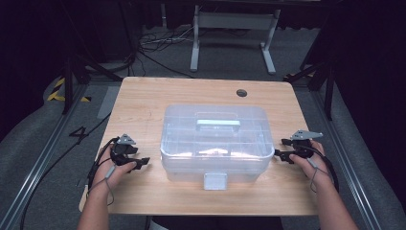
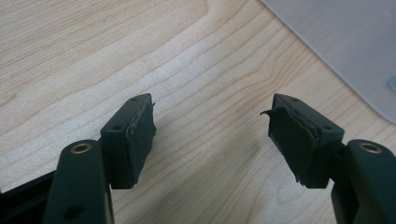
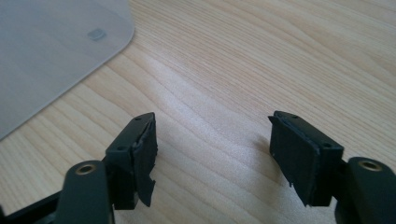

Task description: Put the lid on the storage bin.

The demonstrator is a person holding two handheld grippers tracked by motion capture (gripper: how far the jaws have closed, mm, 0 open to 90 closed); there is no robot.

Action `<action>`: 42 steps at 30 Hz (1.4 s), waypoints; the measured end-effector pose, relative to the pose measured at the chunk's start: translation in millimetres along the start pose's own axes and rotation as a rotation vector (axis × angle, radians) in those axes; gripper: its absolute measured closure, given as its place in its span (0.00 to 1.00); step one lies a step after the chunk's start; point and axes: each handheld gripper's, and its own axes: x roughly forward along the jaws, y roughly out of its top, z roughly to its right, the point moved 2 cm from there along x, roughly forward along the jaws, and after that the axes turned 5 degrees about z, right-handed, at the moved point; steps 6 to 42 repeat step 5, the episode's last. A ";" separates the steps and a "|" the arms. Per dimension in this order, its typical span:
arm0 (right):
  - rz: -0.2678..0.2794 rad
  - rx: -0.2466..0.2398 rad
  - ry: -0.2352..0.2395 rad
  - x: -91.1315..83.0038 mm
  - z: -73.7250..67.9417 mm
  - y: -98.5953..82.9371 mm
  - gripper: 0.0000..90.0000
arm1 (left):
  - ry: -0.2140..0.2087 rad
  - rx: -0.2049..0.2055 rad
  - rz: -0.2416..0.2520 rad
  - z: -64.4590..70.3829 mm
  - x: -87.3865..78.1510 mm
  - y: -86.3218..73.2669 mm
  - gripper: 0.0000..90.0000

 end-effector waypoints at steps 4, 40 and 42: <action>-0.004 0.002 -0.002 0.7 0.2 0.5 0.31 | -0.003 0.009 0.002 1.2 1.0 -1.2 0.35; -0.003 0.005 -0.004 1.6 0.0 0.7 0.29 | -0.006 0.006 0.001 1.8 1.0 -2.0 0.35; -0.003 0.005 -0.004 1.6 0.0 0.7 0.29 | -0.006 0.006 0.001 1.8 1.0 -2.0 0.35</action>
